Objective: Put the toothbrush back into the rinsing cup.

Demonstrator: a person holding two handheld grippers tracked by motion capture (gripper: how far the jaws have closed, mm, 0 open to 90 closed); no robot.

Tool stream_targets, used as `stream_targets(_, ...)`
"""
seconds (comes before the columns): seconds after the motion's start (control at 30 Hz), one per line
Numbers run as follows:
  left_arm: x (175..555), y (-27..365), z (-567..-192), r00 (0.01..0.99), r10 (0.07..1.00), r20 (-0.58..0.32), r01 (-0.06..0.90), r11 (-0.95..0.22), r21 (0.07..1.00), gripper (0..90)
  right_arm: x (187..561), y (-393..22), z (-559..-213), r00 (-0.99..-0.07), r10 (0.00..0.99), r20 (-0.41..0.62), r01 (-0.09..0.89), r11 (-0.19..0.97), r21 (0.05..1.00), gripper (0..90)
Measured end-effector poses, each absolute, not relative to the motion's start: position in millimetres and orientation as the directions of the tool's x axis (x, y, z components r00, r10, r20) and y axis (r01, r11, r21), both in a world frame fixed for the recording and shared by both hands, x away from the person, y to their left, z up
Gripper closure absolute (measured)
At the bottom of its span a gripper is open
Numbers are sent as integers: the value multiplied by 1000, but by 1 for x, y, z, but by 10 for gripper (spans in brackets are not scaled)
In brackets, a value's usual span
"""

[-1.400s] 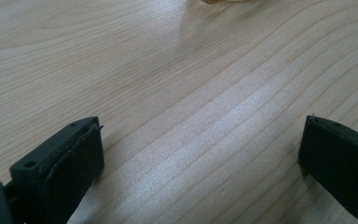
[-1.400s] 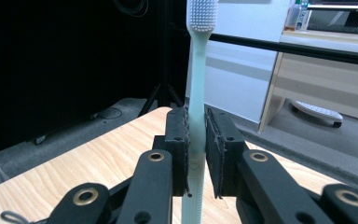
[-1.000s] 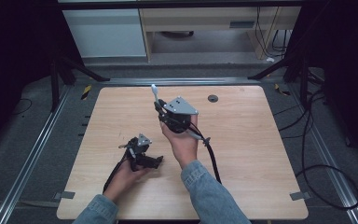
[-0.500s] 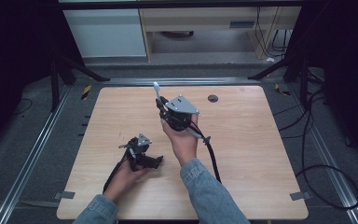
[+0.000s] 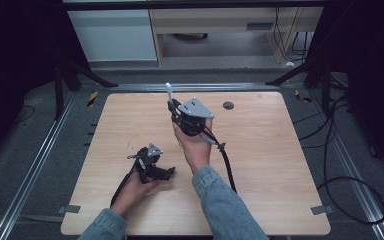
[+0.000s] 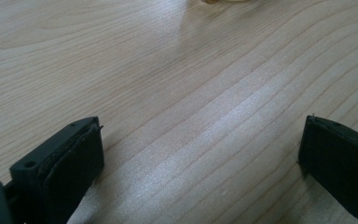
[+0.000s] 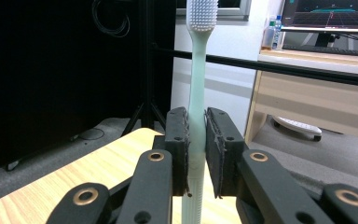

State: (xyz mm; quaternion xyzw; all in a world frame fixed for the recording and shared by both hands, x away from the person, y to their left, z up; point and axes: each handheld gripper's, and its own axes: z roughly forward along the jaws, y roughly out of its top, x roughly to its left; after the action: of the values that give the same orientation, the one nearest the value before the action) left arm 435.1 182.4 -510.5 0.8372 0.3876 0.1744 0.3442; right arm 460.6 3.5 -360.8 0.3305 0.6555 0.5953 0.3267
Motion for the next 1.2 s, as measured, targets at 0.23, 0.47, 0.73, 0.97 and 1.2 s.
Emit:
stream_targets(0.23,435,182,-511,638,769,25,529,-462,712,0,465,2,-362,-565,824,-30,33,59,998,794)
stream_targets(0.47,435,182,-511,639,769,25,529,-463,712,0,468,1,-363,-559,829,-29,25,51,998,794)
stream_targets(0.73,435,182,-511,638,769,25,528,-461,713,0,470,0,-364,-558,829,-28,13,43,999,794)
stream_targets(0.97,435,182,-511,638,769,25,528,-461,713,0,470,1,-365,-561,827,-32,-6,35,999,794)
stream_targets(1.2,435,182,-511,638,769,25,528,-461,713,0,469,4,-367,-565,824,-42,-7,47,999,794)
